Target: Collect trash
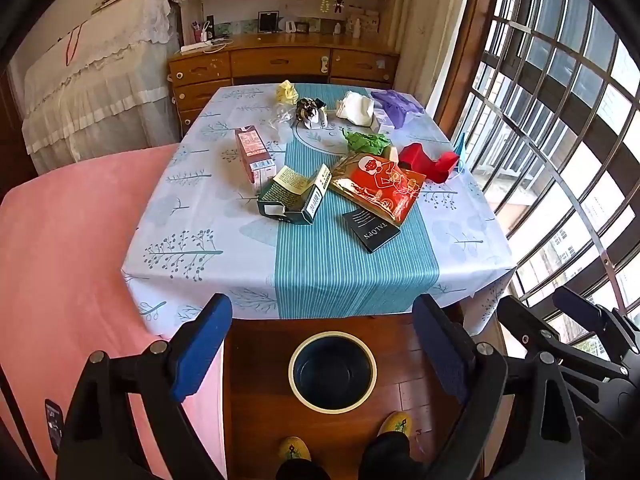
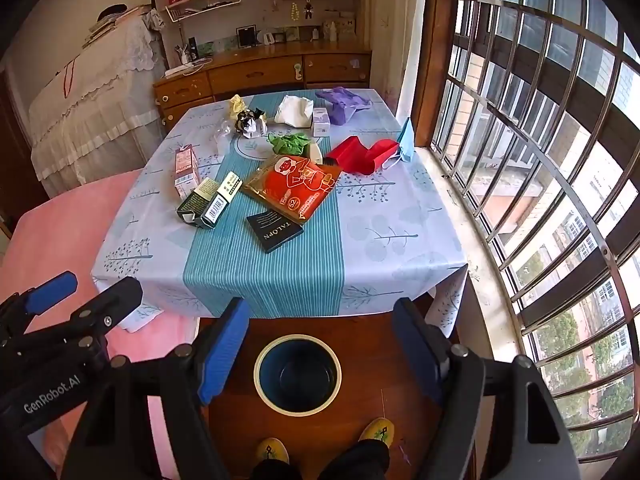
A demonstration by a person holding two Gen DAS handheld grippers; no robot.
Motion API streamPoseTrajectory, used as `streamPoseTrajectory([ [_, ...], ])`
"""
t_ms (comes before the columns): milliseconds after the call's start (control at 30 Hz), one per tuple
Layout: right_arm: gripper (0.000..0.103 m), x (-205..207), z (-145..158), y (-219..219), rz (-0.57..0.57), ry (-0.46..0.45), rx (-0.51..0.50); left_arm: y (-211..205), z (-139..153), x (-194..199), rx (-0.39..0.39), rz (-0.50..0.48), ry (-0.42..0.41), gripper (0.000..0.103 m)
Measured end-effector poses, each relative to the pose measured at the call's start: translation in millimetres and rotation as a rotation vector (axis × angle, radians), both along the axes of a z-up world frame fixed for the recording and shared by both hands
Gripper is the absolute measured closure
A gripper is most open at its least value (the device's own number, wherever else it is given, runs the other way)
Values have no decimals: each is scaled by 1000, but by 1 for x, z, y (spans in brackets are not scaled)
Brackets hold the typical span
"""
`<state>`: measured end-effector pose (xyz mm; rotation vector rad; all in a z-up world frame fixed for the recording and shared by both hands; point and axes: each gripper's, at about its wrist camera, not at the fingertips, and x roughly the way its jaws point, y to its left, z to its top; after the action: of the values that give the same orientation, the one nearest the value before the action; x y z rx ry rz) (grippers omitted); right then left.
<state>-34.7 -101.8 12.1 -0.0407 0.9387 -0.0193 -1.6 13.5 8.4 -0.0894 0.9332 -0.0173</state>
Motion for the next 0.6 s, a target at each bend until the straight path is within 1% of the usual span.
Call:
streamPoseTrajectory([
  [600, 28, -1, 3, 3, -18, -7, -1, 1, 5, 0, -1, -5, -5, 13],
])
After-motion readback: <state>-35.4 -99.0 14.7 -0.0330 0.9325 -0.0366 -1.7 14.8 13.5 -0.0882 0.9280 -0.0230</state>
